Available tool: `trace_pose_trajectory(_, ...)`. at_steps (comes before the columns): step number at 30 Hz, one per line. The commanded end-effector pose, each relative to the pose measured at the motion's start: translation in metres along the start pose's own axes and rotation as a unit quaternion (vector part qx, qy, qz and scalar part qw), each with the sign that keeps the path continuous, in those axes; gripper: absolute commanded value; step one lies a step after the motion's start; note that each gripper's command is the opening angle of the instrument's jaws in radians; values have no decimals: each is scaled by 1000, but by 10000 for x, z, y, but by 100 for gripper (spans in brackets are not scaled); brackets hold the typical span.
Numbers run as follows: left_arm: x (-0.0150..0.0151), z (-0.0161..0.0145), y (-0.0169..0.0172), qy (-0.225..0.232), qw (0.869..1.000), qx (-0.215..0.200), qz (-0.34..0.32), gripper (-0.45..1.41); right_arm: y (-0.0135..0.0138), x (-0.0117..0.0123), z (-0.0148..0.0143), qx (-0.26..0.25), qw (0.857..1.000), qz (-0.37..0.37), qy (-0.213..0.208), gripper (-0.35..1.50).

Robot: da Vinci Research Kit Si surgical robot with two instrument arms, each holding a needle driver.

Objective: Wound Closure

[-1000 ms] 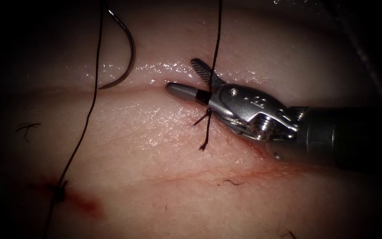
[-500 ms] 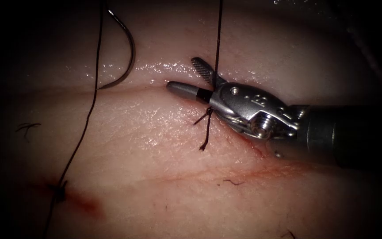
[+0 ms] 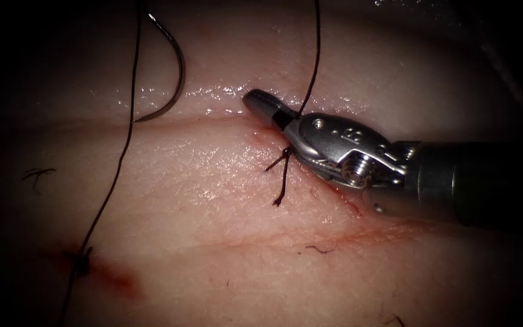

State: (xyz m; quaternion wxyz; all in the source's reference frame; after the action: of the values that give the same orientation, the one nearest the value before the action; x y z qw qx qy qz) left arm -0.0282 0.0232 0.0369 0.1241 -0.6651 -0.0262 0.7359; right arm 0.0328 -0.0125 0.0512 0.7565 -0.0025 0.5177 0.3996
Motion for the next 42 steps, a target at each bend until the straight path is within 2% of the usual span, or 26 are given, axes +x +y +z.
trace_pose_trajectory(1, -2, 7, -3, 0, 1000, 0, 0, -45, 0, -2, 3, 2, 1000, 0, 0, -35)
trace_pose_trajectory(4, -3, 7, -4, 1, 1000, 0, 0, -45, 9, -1, -11, 9, 1000, 0, 2, -35)
trace_pose_trajectory(6, -4, 7, -6, 2, 1000, 0, 0, -45, 19, 1, -23, 14, 1000, 1, 2, 59)
trace_pose_trajectory(8, -5, 8, -8, 2, 1000, 0, 0, -45, 30, 2, -35, 20, 1000, 2, 1, 116)
trace_pose_trajectory(9, -6, 9, -9, 2, 1000, 0, -1, -45, 34, 1, -41, 23, 1000, 1, 3, 128)
trace_pose_trajectory(10, -6, 9, -9, 2, 1000, 0, -1, -45, 34, 1, -41, 23, 1000, 1, 3, 128)
trace_pose_trajectory(11, -8, 13, -11, 2, 1000, 1, 0, -45, 41, 0, -53, 31, 1000, 0, 6, 140)
trace_pose_trajectory(15, -14, 27, -13, -2, 1000, -3, 2, -45, 54, -6, -80, 42, 999, -3, 9, 143)
trace_pose_trajectory(22, -31, 54, -16, -13, 1000, -4, 9, -45, 67, -15, -109, 39, 999, -9, 5, 148)
trace_pose_trajectory(24, -47, 70, -18, -21, 1000, -6, 16, -45, 77, -17, -127, 28, 1000, -13, 1, 148)
trace_pose_trajectory(26, -55, 78, -20, -25, 999, -7, 19, -45, 80, -18, -132, 26, 1000, -13, 0, 146)
trace_pose_trajectory(27, -74, 98, -24, -34, 999, -9, 27, -45, 94, -18, -152, 20, 1000, -21, 0, 143)
trace_pose_trajectory(28, -74, 98, -24, -34, 999, -9, 27, -45, 94, -18, -152, 20, 1000, -21, 0, 143)
trace_pose_trajectory(30, -92, 121, -33, -47, 998, -3, 33, -45, 110, -17, -172, 11, 999, -31, -1, 138)
trace_pose_trajectory(36, -121, 159, -58, -68, 996, 7, 60, -45, 145, -9, -210, -24, 999, -36, -1, 136)
trace_pose_trajectory(38, -126, 164, -66, -70, 995, 11, 64, -45, 147, -9, -214, -33, 999, -38, 0, 136)
trace_pose_trajectory(41, -138, 178, -86, -84, 993, 26, 75, -45, 145, -12, -221, -31, 999, -41, -7, 126)
trace_pose_trajectory(42, -145, 185, -96, -91, 992, 35, 81, -45, 138, -12, -222, -19, 999, -41, -18, 115)
